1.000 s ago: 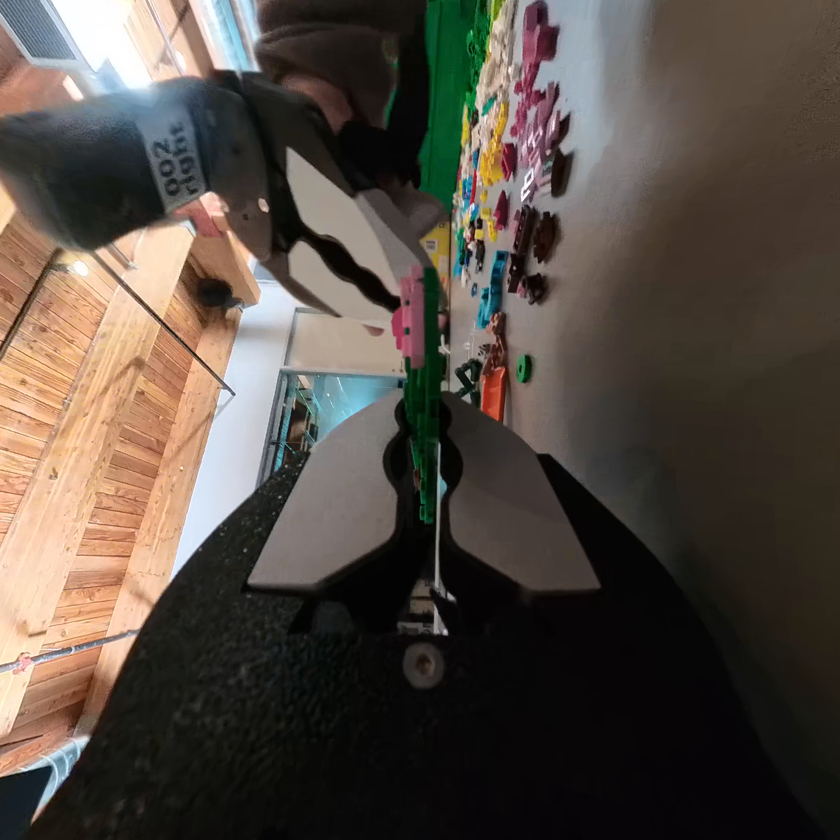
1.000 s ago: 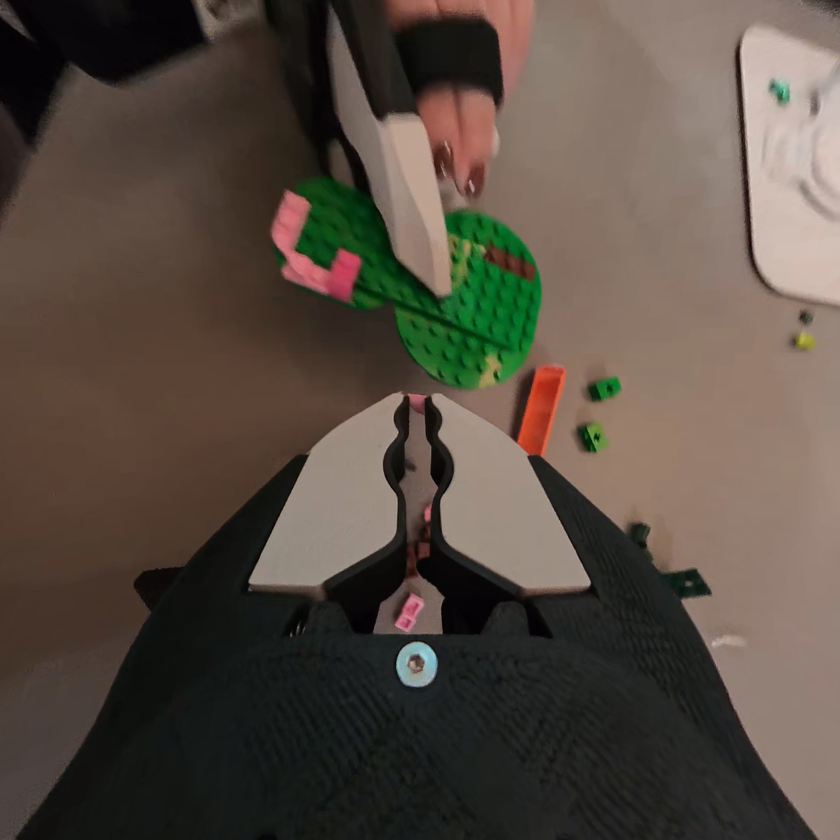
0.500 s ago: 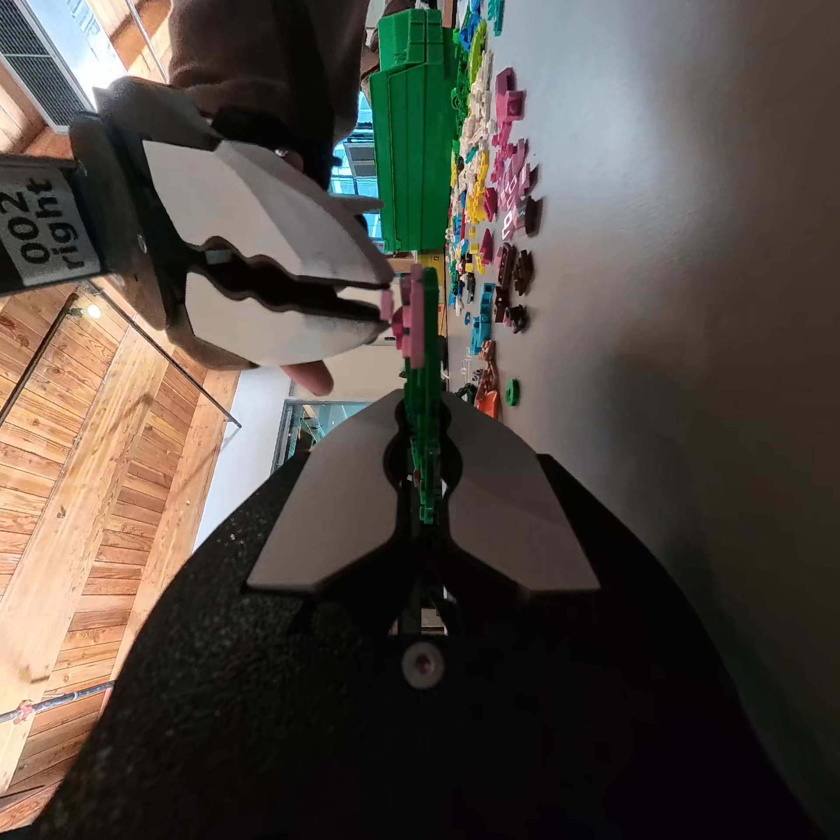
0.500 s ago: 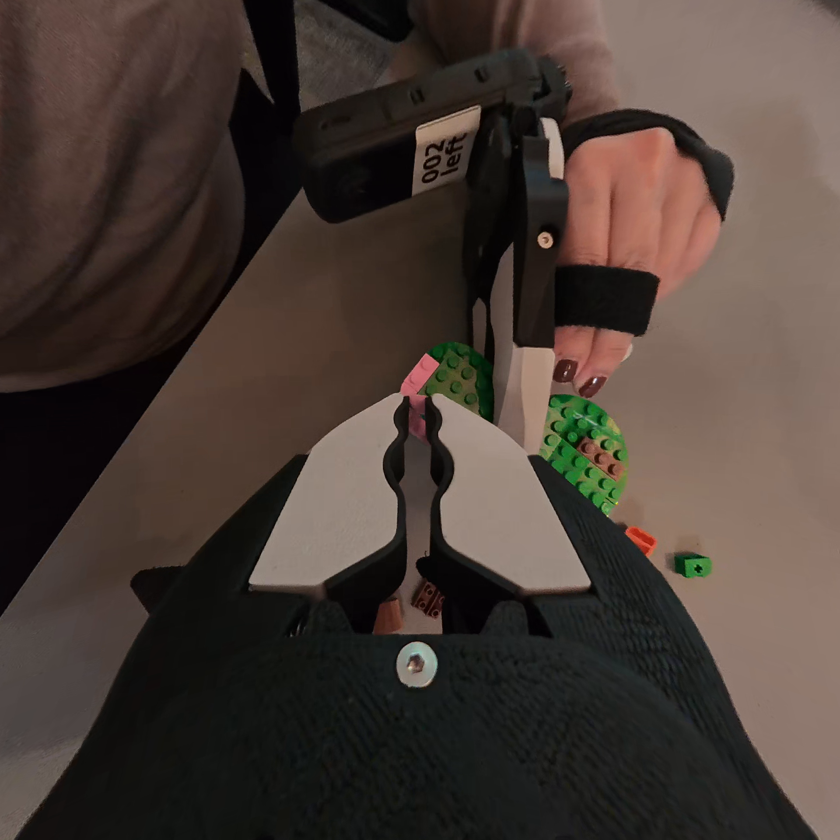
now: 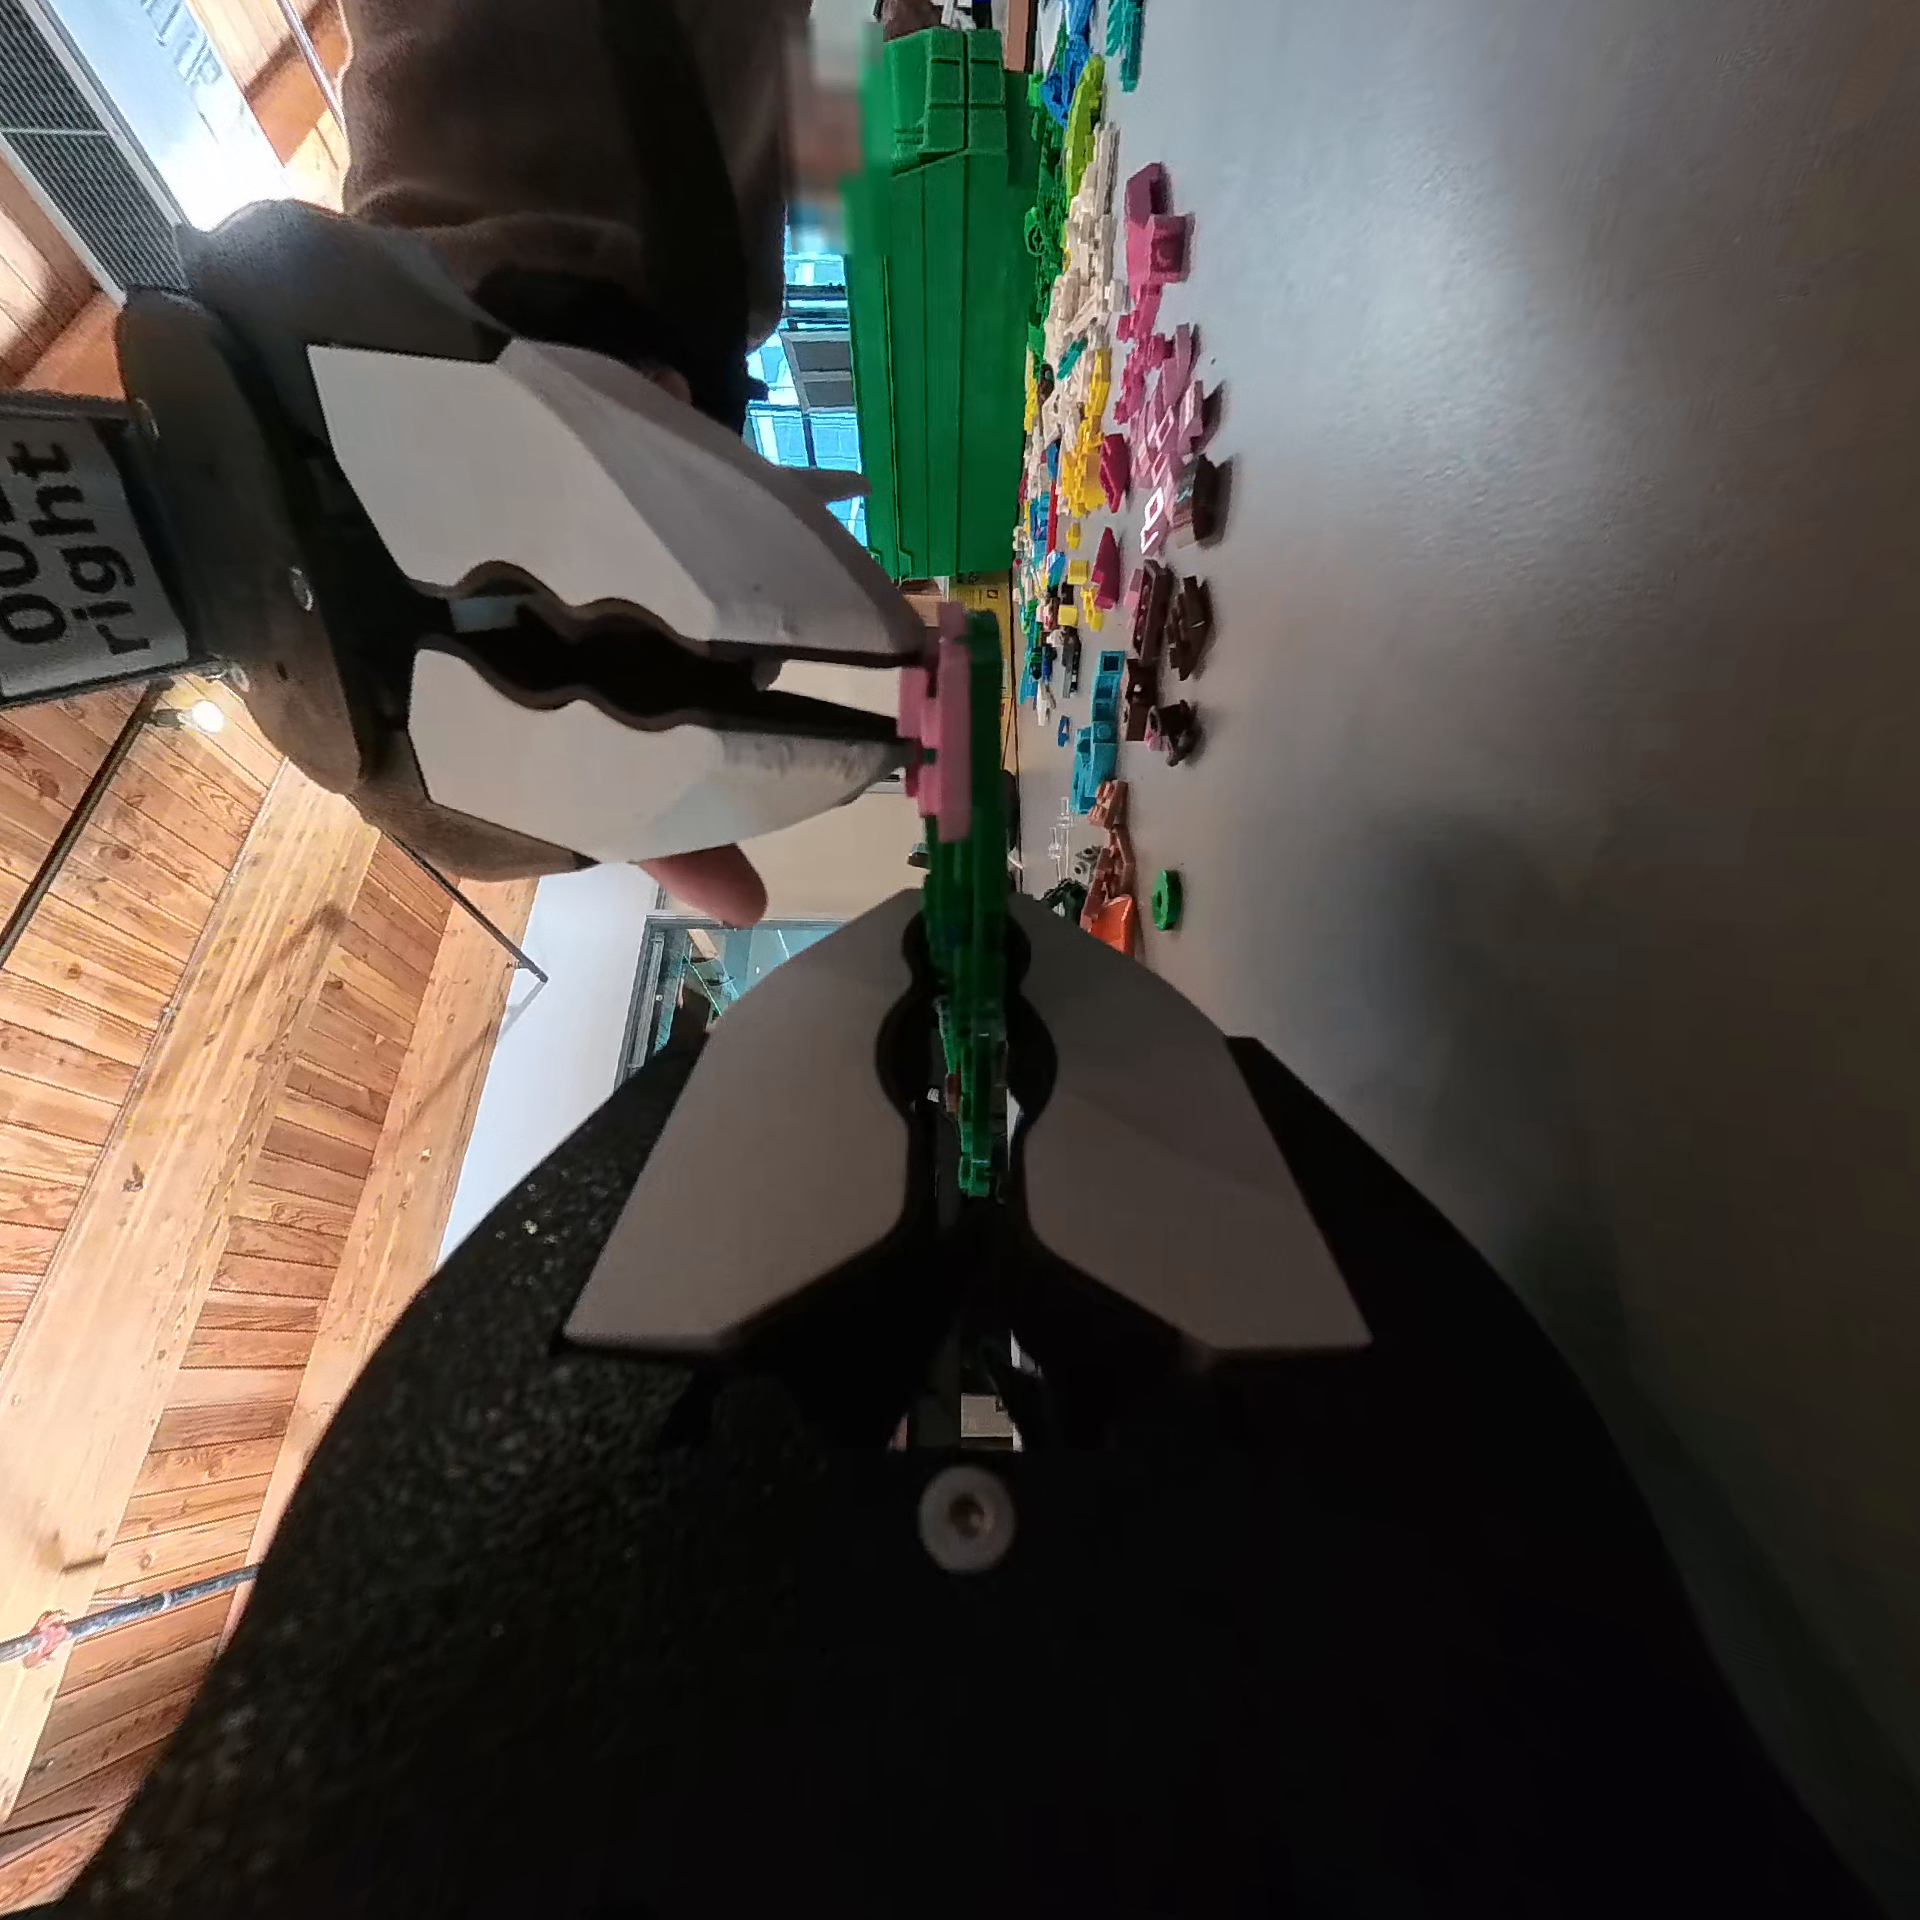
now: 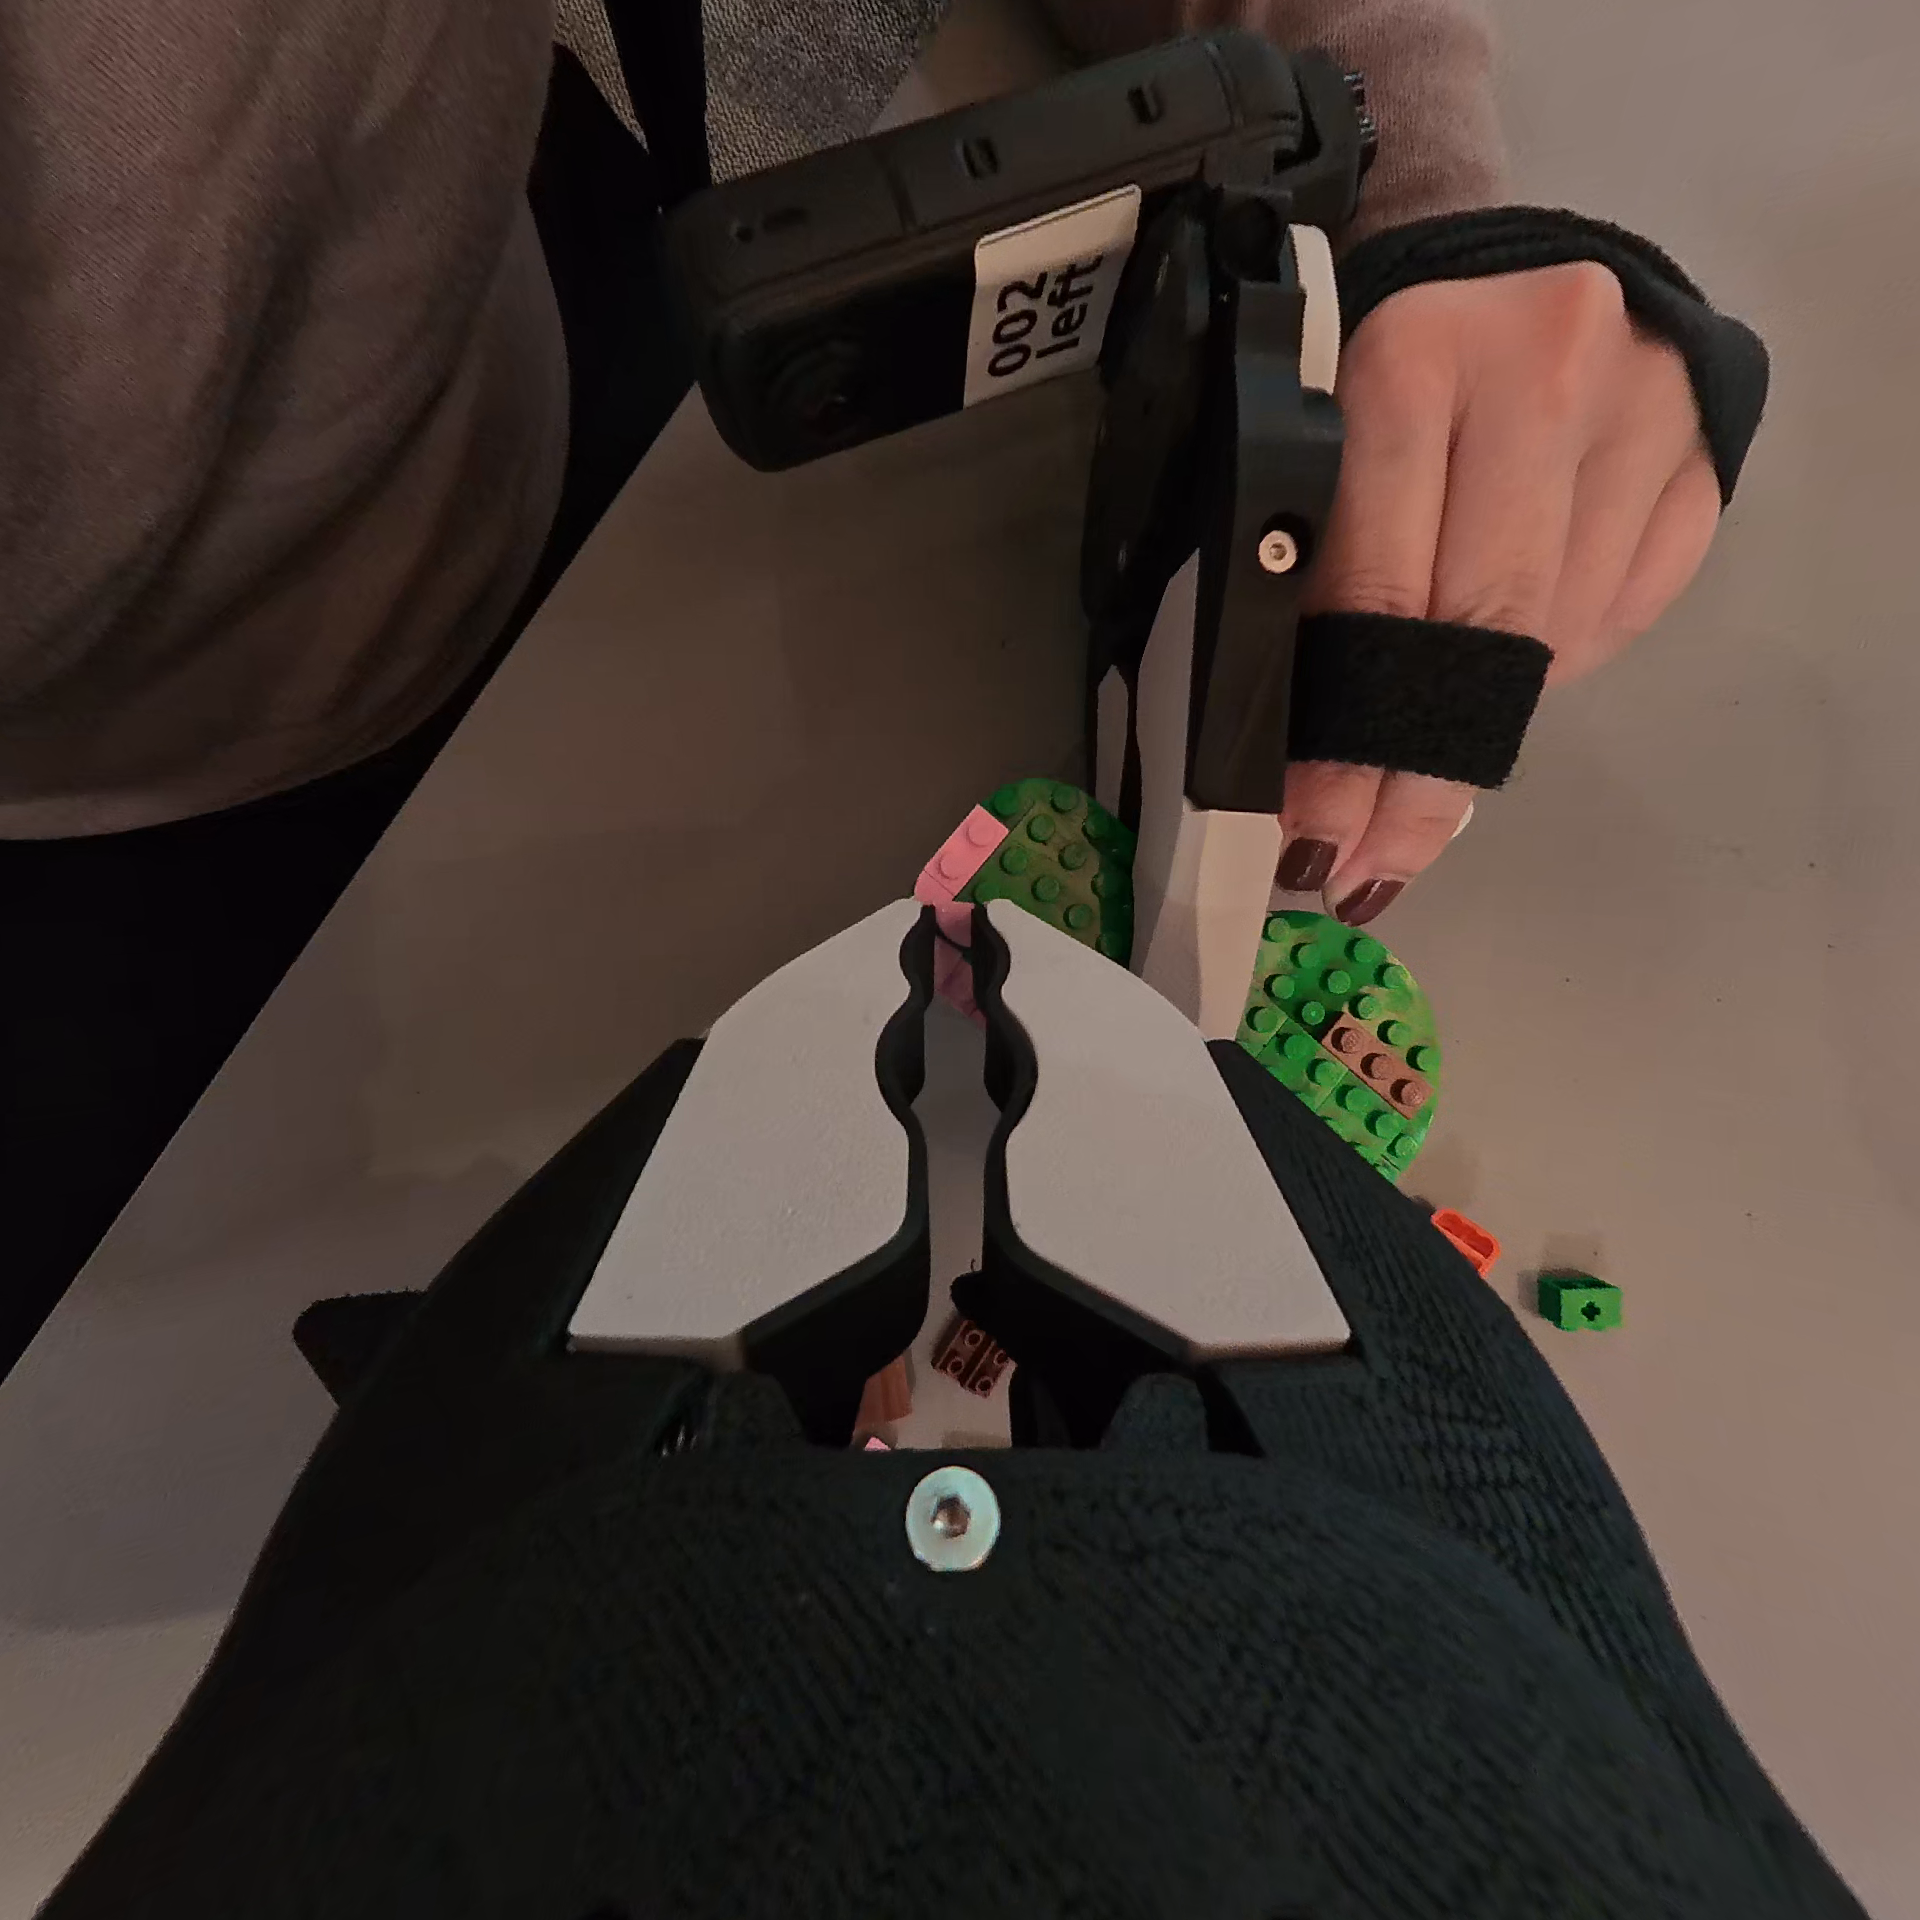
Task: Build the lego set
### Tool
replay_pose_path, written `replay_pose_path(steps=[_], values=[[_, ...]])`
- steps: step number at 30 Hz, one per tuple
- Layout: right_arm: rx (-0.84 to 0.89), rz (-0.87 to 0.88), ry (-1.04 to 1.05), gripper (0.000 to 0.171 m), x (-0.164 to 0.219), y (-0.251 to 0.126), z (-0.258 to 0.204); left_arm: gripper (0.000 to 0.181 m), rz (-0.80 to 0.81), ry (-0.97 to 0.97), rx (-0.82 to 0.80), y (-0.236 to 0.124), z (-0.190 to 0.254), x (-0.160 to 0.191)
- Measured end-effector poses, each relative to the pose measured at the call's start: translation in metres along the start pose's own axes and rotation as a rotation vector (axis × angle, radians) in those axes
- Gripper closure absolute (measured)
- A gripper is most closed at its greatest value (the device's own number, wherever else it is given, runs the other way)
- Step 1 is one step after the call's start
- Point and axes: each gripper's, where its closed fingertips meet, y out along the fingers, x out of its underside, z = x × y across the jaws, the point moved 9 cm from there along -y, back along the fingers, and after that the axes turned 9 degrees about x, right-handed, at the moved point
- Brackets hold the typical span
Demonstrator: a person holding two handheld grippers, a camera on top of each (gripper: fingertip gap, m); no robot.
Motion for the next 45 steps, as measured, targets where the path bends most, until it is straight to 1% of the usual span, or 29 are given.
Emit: replay_pose_path(steps=[13,45], values=[[0.037,0.019,0.005,0.166,-0.0004,-0.0025,-0.001,0.172,-0.004,-0.001,0.006,0.0008,0.0007,0.0001],[0.112,-0.006,0.016,0.166,0.0026,-0.0083,-0.0044,0.173,-0.033,-0.008,0.009,0.0025,0.001,0.0026]])
